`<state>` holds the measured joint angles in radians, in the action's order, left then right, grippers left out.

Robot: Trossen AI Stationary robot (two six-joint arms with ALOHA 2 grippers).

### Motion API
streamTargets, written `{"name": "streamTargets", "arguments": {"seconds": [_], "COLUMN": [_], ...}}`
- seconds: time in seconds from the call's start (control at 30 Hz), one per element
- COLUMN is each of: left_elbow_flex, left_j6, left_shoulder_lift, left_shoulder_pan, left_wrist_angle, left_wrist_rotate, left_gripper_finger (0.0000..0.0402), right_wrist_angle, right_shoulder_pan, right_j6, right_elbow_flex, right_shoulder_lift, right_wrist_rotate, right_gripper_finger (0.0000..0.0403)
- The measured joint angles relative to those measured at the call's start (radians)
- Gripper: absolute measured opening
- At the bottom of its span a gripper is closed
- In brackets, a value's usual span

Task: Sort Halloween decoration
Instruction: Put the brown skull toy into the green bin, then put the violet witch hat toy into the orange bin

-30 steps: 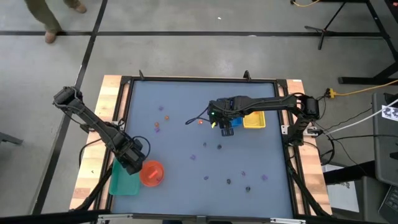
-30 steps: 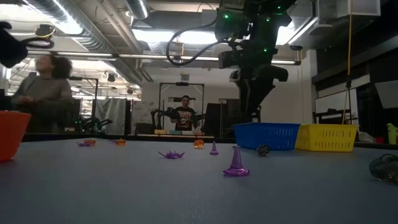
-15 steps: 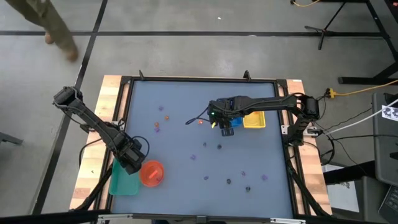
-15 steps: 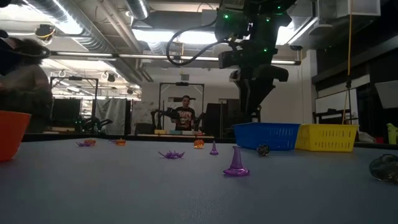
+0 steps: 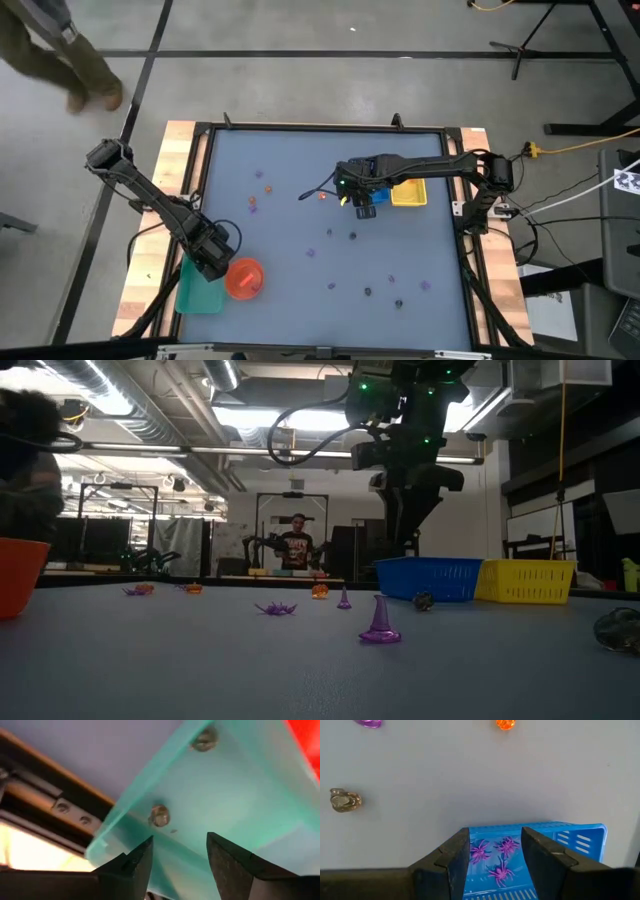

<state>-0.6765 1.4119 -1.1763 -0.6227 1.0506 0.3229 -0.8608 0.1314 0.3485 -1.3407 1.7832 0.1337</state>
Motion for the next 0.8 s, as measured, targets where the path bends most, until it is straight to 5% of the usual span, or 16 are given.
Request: {"name": "streamTargets", "arguments": {"seconds": [0.47,0.63,0.8], "left_elbow_flex": [-0.027,-0.086,-0.116], "left_j6": [-0.056,-0.061,-0.085], "left_shoulder_lift": [0.000,0.000,0.000], "left_shoulder_pan": [-0.078,-0.121,-0.139], "left_wrist_angle": [-0.233,-0.234,-0.273], "left_wrist_rotate": [-0.101,-0.259,-0.579], "left_gripper_finger": [0.0167,0.0167,0.0167], "right_wrist_angle": [0.003,-0.001,0.005], "right_shoulder_pan": [0.000,-0.001,-0.014], "right_j6": [0.002,0.051,0.073], "right_elbow_flex": [0.000,0.000,0.000], "right_shoulder_lift": [0.000,0.000,0.000], "right_wrist_rotate": [0.026,0.027,-0.081], "right_gripper_finger": [0.0177,0.0177,0.0177]}}
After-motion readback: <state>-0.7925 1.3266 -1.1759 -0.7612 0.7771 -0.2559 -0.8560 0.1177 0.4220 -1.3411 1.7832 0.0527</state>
